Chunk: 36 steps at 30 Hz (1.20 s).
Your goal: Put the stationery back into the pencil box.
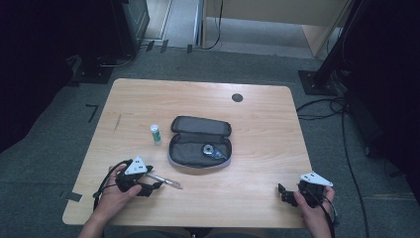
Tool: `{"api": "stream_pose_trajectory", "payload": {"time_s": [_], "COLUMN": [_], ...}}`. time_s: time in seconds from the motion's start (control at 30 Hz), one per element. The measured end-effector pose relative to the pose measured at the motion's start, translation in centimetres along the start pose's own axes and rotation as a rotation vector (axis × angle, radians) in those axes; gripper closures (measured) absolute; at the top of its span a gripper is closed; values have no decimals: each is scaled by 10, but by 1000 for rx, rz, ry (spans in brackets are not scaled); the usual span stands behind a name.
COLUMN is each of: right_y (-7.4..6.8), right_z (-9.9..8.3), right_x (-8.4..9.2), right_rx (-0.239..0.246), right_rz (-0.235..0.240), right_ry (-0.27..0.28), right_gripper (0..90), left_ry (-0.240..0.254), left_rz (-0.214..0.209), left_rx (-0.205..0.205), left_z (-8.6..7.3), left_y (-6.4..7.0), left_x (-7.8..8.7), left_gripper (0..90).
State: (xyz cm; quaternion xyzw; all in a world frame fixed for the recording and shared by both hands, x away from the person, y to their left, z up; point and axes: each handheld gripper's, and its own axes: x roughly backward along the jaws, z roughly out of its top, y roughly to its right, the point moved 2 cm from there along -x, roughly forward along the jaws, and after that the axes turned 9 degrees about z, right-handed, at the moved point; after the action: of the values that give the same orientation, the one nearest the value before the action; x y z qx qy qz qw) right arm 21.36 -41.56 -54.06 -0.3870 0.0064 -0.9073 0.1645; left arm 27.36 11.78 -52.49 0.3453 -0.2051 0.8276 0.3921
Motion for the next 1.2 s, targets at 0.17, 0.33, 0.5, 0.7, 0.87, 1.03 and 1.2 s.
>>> {"api": "stream_pose_trajectory", "payload": {"time_s": [0.17, 0.33, 0.5, 0.7, 0.87, 1.03, 1.2], "right_y": [0, 0, 0, 0, 0, 0, 0], "right_z": [0, 0, 0, 0, 0, 0, 0], "right_x": [0, 0, 0, 0, 0, 0, 0], "right_rx": [0, -1, -1, 0, 2, 2, 2], "right_rz": [0, 0, 0, 0, 0, 0, 0], "right_ry": [0, 2, 2, 2, 1, 1, 1], "right_gripper": [0, 0, 0, 0, 0, 0, 0], "left_ry": [-20, -21, -4, -4, -13, -13, 0], "left_rz": [44, 45, 45, 50, 34, 27, 15], "left_rx": [-50, -30, -13, -53, -55, -57, -63], "left_z": [1, 5, 3, 1, 1, 3, 4], "left_y": [2, -8, -17, -17, -21, -22, -19], "left_x": [-5, -6, -3, 2, 6, -1, -1], "left_gripper": [146, 247, 446, 537, 621, 477, 565]}}
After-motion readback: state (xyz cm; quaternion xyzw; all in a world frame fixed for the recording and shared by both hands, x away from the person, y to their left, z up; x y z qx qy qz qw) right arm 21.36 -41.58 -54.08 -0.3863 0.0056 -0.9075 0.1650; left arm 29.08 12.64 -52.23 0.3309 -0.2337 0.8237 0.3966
